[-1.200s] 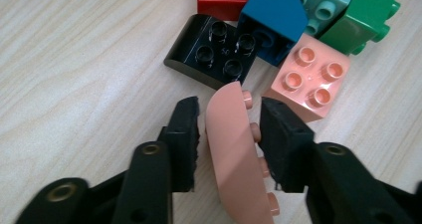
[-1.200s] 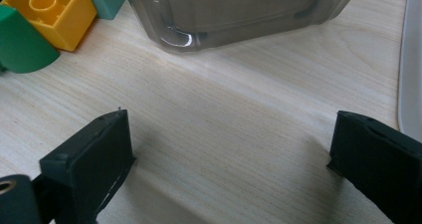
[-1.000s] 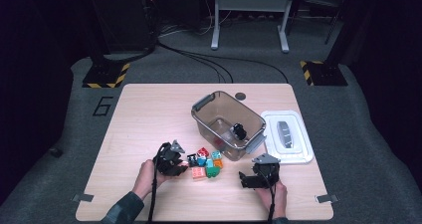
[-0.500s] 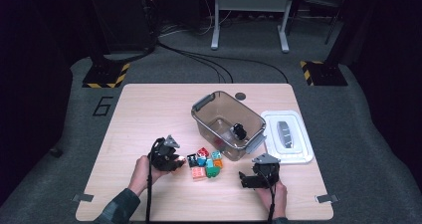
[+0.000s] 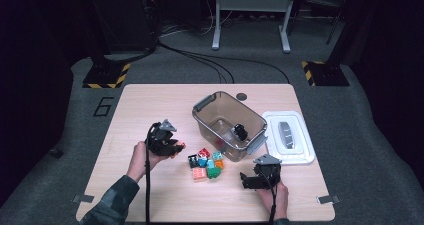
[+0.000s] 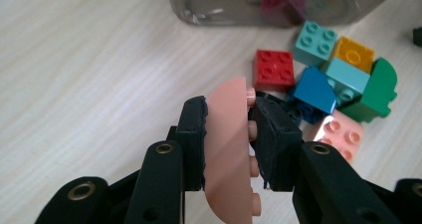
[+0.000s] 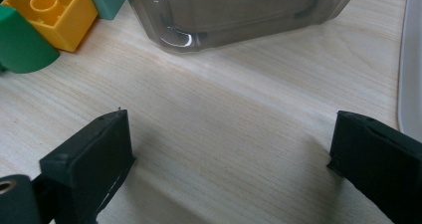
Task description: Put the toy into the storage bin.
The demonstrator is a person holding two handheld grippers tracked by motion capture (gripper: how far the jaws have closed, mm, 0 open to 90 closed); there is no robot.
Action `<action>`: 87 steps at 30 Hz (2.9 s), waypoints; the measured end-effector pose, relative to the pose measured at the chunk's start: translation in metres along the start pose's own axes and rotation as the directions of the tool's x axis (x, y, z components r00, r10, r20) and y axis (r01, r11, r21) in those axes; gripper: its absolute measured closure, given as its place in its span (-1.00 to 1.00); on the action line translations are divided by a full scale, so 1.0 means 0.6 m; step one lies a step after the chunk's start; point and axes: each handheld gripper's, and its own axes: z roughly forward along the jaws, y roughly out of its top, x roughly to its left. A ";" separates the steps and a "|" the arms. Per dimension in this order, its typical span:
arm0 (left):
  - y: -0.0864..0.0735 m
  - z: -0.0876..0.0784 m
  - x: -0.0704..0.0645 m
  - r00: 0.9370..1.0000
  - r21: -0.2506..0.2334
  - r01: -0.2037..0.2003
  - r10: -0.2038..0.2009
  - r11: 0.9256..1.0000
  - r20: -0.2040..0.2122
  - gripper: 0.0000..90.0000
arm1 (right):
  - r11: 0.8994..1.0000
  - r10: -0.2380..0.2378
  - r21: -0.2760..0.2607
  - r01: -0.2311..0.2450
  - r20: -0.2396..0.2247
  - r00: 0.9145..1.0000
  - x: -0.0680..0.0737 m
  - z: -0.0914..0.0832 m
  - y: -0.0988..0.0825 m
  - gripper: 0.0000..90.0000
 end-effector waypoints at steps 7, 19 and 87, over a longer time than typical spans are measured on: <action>0.029 -0.014 0.014 1.000 -0.024 -0.003 0.003 1.000 -0.018 0.49 | 1.000 0.000 0.000 0.000 0.000 1.000 0.000 0.000 0.000 -0.95; 0.083 -0.034 0.026 0.999 -0.057 -0.020 0.018 0.998 -0.040 0.49 | 1.000 0.000 0.000 0.000 0.000 1.000 0.000 0.000 0.000 -0.95; 0.251 0.096 -0.028 0.991 0.024 -0.130 0.130 0.991 -0.024 0.49 | 1.000 0.007 0.000 -0.007 -0.004 1.000 0.000 0.000 0.000 -0.95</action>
